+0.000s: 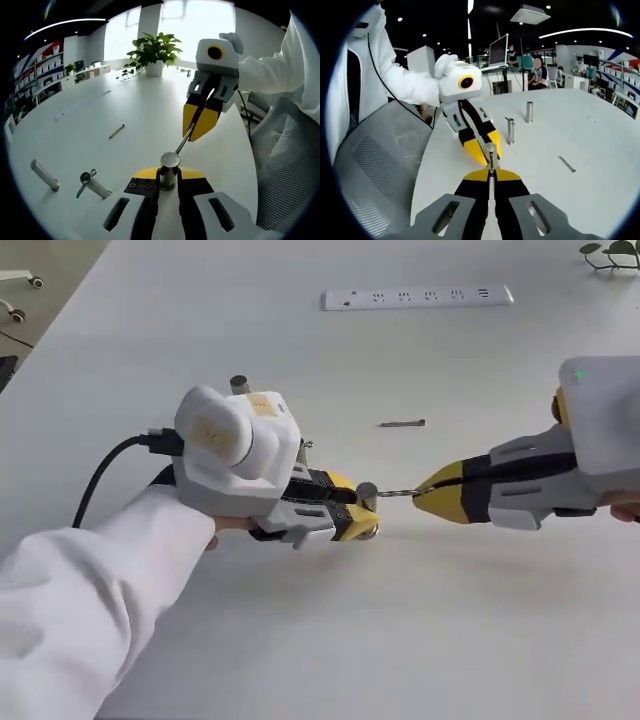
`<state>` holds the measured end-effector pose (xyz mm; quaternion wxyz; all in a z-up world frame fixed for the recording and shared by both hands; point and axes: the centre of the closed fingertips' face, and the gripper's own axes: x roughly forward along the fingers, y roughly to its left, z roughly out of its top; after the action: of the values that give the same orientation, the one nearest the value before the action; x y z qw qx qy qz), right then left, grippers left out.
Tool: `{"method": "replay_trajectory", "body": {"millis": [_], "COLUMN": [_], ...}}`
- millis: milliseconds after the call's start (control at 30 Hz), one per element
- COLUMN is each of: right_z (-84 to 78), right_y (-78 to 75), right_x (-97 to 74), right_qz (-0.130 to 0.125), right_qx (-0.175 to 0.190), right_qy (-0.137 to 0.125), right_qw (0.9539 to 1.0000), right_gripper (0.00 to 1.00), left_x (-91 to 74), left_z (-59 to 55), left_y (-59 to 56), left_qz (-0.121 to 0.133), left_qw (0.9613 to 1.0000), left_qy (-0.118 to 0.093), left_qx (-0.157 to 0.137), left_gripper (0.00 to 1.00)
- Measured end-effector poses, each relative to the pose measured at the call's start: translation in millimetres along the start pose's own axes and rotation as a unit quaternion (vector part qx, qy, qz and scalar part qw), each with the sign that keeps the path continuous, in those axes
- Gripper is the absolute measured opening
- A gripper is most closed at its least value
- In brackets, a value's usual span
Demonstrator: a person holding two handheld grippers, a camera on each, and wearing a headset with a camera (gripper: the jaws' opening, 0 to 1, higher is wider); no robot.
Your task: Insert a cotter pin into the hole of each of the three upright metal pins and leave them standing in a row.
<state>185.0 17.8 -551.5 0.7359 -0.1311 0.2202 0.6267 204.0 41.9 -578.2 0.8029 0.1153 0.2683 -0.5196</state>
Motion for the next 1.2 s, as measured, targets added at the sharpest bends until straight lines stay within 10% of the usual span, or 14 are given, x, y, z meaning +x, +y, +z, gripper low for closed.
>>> {"method": "replay_trajectory", "body": {"millis": [800,933,1200], "right_z": [2.6,5.8,-1.7], "right_y": [2.7,0.6,-0.8], "right_x": [28.4,23.7,10.6], "right_qz": [0.020,0.011,0.009], "right_qx": [-0.048,-0.039,-0.024], "right_qy": [0.027,0.013,0.015], "right_qw": [0.9983,0.9991,0.9996], "right_gripper": [0.00,0.21,0.08], "left_x": [-1.0,-0.3,-0.3], "left_z": [-2.0,-2.8,-6.0], "left_y": [-2.3,-2.1,-1.9], "left_qz": [0.000,0.002,0.003], "left_qw": [1.0000,0.9999,0.9998], "left_qy": [-0.003,-0.003,-0.003], "left_qx": [-0.006,-0.012,-0.017], "left_gripper": [0.12,0.12,0.13]}}
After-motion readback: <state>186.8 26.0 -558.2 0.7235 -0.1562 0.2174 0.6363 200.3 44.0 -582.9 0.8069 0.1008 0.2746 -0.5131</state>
